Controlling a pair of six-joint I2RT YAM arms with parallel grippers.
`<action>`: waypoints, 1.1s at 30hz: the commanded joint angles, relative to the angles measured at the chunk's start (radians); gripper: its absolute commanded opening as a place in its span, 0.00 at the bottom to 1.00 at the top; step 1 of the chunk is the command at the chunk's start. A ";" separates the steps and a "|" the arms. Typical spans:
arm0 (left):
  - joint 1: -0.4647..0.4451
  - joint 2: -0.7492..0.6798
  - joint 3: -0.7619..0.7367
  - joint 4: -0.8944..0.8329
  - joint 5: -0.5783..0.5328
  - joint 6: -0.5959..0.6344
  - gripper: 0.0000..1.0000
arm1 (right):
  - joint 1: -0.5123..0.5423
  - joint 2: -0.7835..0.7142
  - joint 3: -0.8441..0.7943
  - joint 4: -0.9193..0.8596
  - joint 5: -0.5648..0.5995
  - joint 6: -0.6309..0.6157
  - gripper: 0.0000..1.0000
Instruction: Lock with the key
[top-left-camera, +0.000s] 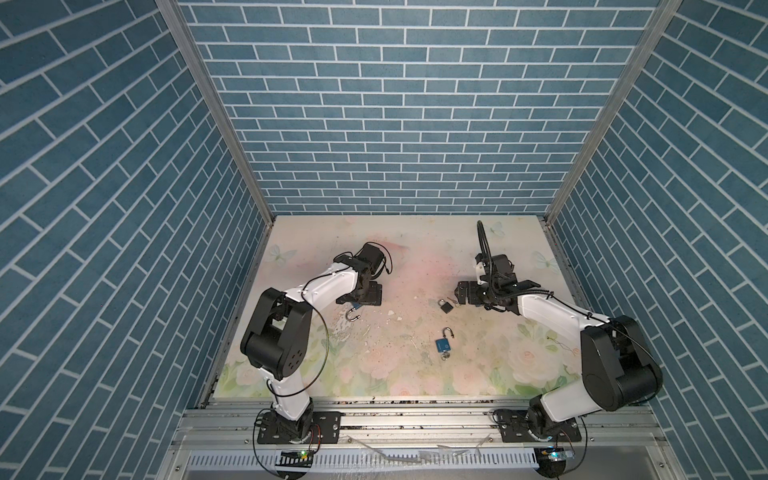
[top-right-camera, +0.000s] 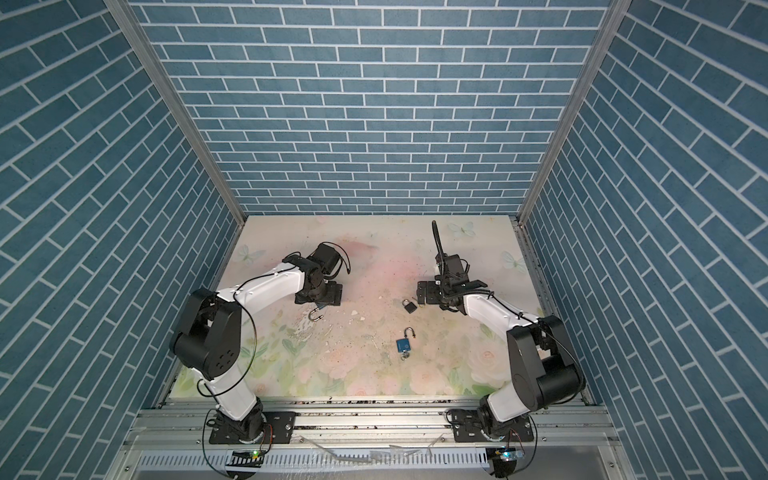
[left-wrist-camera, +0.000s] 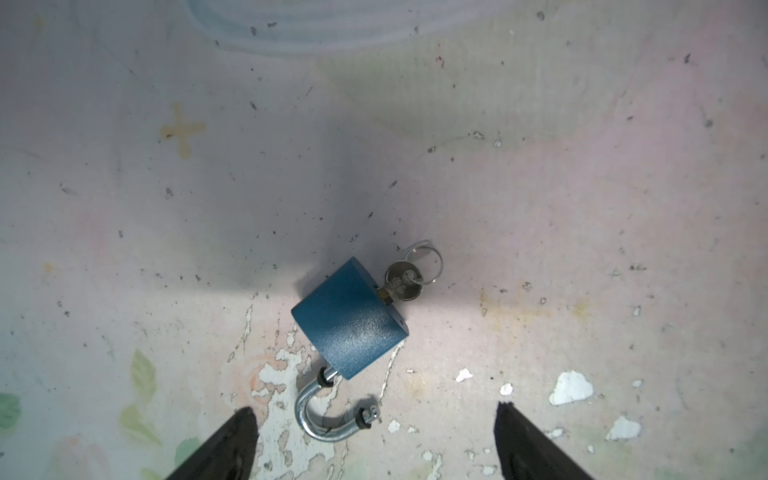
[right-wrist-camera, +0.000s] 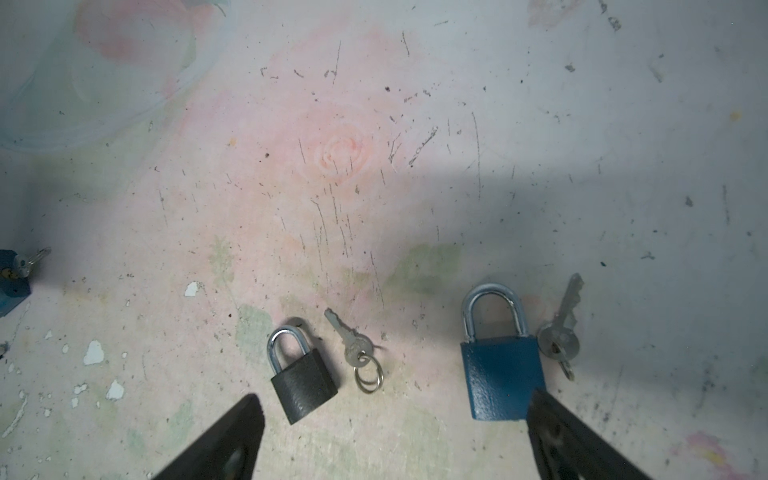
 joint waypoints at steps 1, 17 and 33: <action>0.007 0.049 0.046 -0.075 -0.001 0.098 0.91 | -0.002 -0.027 0.000 -0.013 0.018 -0.040 0.99; 0.051 0.021 0.003 0.011 0.107 0.334 0.86 | -0.010 -0.048 -0.023 -0.008 0.006 -0.037 0.99; 0.052 0.128 0.068 -0.059 -0.017 0.461 0.84 | -0.015 -0.052 -0.028 -0.007 0.005 -0.033 0.99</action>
